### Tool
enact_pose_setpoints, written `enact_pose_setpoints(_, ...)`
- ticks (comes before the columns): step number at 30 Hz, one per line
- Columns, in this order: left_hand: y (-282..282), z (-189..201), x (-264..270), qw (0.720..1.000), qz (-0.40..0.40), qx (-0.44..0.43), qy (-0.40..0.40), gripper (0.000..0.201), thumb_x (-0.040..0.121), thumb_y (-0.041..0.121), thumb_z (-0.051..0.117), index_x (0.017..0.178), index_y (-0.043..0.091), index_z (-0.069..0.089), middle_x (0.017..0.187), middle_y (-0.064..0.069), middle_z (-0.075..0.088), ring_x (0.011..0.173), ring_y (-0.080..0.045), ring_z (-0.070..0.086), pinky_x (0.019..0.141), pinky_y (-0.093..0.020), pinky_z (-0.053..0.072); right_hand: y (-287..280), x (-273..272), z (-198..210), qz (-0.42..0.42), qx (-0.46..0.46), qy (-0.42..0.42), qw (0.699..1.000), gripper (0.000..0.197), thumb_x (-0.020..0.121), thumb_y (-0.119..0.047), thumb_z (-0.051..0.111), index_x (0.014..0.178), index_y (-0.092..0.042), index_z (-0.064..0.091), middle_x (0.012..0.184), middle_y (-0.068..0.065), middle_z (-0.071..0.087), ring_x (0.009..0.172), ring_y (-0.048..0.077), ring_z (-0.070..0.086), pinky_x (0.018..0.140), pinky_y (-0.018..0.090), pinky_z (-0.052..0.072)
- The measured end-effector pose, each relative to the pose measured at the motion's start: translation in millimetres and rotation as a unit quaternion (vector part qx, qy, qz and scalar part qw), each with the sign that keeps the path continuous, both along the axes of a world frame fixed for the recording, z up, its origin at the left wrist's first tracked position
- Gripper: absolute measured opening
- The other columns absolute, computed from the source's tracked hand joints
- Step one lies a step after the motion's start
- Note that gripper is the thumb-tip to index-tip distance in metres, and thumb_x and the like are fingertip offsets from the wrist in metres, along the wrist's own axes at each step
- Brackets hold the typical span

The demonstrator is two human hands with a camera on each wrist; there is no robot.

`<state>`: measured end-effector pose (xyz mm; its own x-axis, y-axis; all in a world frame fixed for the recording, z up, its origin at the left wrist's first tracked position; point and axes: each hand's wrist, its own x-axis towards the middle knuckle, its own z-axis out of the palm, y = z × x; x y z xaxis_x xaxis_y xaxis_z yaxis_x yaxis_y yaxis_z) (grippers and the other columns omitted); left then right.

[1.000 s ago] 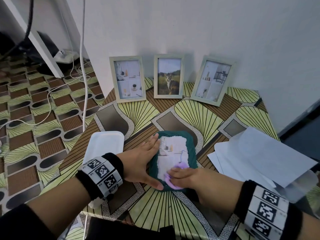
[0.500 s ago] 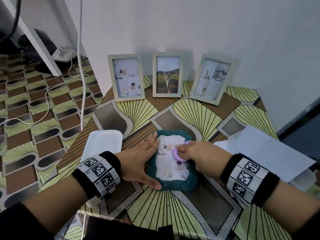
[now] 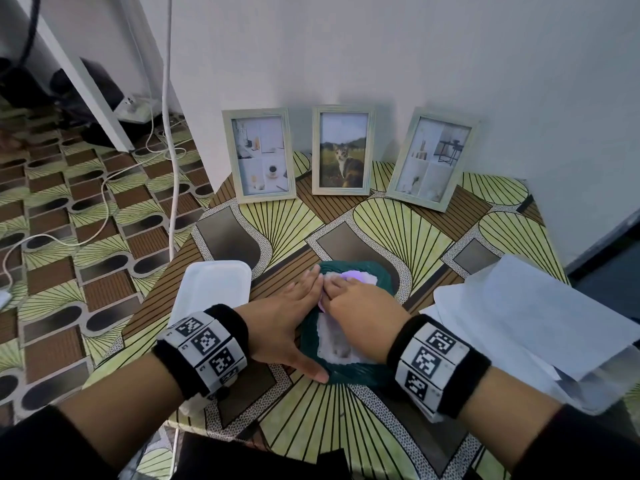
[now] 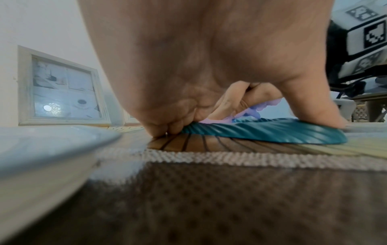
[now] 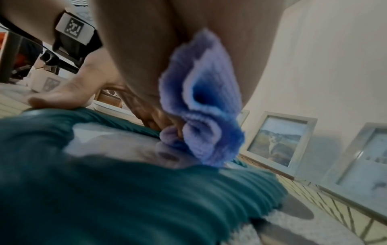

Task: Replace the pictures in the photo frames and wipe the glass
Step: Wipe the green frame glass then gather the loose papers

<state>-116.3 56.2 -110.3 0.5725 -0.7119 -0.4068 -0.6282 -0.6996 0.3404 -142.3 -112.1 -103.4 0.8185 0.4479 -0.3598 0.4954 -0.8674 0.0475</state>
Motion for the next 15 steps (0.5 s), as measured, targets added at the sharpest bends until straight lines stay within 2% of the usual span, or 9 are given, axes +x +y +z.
enact_pose_setpoints(1,0.1,-0.1,0.3,1.0,-0.001,-0.001,-0.002,0.144,0.062,0.081,0.067,0.148,0.019,-0.03,0.153,0.005,-0.041,0.142,-0.004,-0.031,0.11,-0.015,-0.015,-0.6,-2.4,0.0,0.004,-0.001,0.0,1.0,0.084,0.092,-0.038,0.061,0.155,-0.003,0.017,0.163,0.016,0.012,0.151,0.027,0.011,0.123,0.037,0.01)
enact_pose_setpoints(5,-0.7,-1.0,1.4,1.0,-0.002,0.001,-0.001,0.143,0.062,0.082,0.065,0.147,0.019,-0.031,0.153,0.004,-0.04,0.141,-0.003,-0.032,0.11,-0.014,-0.016,1.8,-24.5,2.2,0.018,0.02,-0.005,1.0,0.059,0.1,-0.027,0.045,0.152,-0.004,0.029,0.162,0.019,0.013,0.15,0.029,0.014,0.122,0.039,0.014)
enact_pose_setpoints(7,-0.9,-1.7,0.8,1.0,0.0,0.005,-0.001,0.144,0.061,0.083,0.064,0.147,0.018,-0.031,0.153,0.004,-0.04,0.141,-0.003,-0.031,0.112,-0.015,-0.015,2.1,-36.8,4.2,0.022,0.038,0.001,0.999,0.054,0.103,-0.024,0.038,0.152,-0.006,0.028,0.163,0.018,0.01,0.151,0.028,0.01,0.121,0.038,0.012)
enact_pose_setpoints(11,-0.4,-0.9,0.7,1.0,0.001,0.017,-0.004,0.146,0.059,0.085,0.063,0.147,0.017,-0.031,0.153,0.004,-0.041,0.143,-0.005,-0.029,0.112,-0.018,-0.015,-9.1,-56.2,15.0,0.052,0.074,0.041,0.995,0.054,0.102,-0.013,0.037,0.155,-0.013,0.025,0.165,0.01,0.009,0.151,0.022,0.007,0.121,0.037,0.017)
enact_pose_setpoints(13,-0.6,0.3,0.6,1.0,-0.004,0.023,-0.007,0.146,0.059,0.086,0.063,0.146,0.017,-0.032,0.152,0.004,-0.041,0.143,-0.006,-0.029,0.113,-0.019,-0.014,-17.4,-65.6,20.0,0.063,0.105,0.057,0.991,0.058,0.098,-0.007,0.04,0.154,-0.019,0.029,0.165,0.004,0.012,0.151,0.017,0.007,0.12,0.029,0.015)
enact_pose_setpoints(15,-1.0,1.3,0.2,1.0,-0.006,0.028,-0.004,0.146,0.059,0.086,0.063,0.146,0.018,-0.033,0.152,0.004,-0.042,0.143,-0.006,-0.029,0.113,-0.02,-0.013,-27.4,-73.6,22.0,0.057,0.132,0.062,0.988,0.059,0.096,-0.004,0.04,0.151,-0.024,0.036,0.164,-0.003,0.017,0.151,0.013,0.011,0.12,0.028,0.019)
